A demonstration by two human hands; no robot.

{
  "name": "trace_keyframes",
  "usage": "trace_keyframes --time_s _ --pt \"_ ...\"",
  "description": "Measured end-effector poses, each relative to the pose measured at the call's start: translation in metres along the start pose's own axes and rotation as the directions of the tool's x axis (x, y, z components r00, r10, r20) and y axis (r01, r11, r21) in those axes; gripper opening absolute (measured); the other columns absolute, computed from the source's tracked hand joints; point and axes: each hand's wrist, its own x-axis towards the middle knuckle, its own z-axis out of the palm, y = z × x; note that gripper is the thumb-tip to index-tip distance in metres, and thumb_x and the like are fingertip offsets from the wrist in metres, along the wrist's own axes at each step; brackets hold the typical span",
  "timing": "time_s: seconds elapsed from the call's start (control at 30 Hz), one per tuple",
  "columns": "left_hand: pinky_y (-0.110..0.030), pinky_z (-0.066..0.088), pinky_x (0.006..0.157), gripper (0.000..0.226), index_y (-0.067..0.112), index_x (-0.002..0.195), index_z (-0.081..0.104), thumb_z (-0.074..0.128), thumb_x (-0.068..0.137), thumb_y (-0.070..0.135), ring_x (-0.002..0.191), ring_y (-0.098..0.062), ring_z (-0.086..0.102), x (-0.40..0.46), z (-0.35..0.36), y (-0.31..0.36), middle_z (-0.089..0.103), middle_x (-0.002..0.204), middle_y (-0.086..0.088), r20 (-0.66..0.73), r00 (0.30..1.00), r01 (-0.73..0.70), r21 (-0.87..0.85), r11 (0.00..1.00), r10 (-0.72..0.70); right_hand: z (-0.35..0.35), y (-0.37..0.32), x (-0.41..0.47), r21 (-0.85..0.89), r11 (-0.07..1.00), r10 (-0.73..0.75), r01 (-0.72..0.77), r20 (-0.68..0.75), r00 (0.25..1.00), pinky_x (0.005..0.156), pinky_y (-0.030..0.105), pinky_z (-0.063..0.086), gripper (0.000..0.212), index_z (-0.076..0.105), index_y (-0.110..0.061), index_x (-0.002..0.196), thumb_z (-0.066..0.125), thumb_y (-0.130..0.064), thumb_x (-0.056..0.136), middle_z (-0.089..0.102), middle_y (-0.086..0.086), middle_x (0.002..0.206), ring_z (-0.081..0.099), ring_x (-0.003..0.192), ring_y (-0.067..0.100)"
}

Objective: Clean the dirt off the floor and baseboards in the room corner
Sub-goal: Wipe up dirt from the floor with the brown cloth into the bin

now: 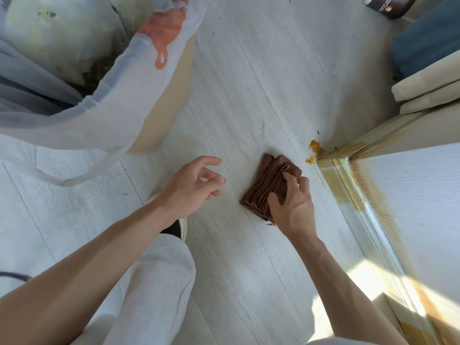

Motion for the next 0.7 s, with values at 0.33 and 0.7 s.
trace_keyframes --time_s 0.33,0.7 --pt "-0.035 0.058 0.09 0.041 0.026 0.138 0.055 0.066 0.098 0.023 0.09 -0.01 0.074 -0.005 -0.004 0.002 0.074 0.11 0.002 0.003 1.0 0.004 0.02 1.0 -0.004 -0.002 -0.006 0.008 -0.387 0.906 -0.108 0.171 0.179 0.978 0.087 0.043 0.059 0.089 0.03 -0.029 0.159 0.077 -0.016 0.084 0.021 0.012 0.156 0.041 0.122 0.033" --pt "-0.037 0.059 0.091 0.04 0.028 0.137 0.055 0.066 0.098 0.025 0.09 -0.009 0.074 0.0 0.001 0.01 0.074 0.109 0.005 0.016 1.0 0.002 0.082 0.997 -0.003 0.011 -0.022 0.022 -0.515 0.833 -0.108 0.203 0.209 0.972 0.075 0.037 0.06 0.067 0.041 -0.018 0.134 0.079 -0.014 0.08 0.031 0.02 0.136 0.043 0.116 0.038"
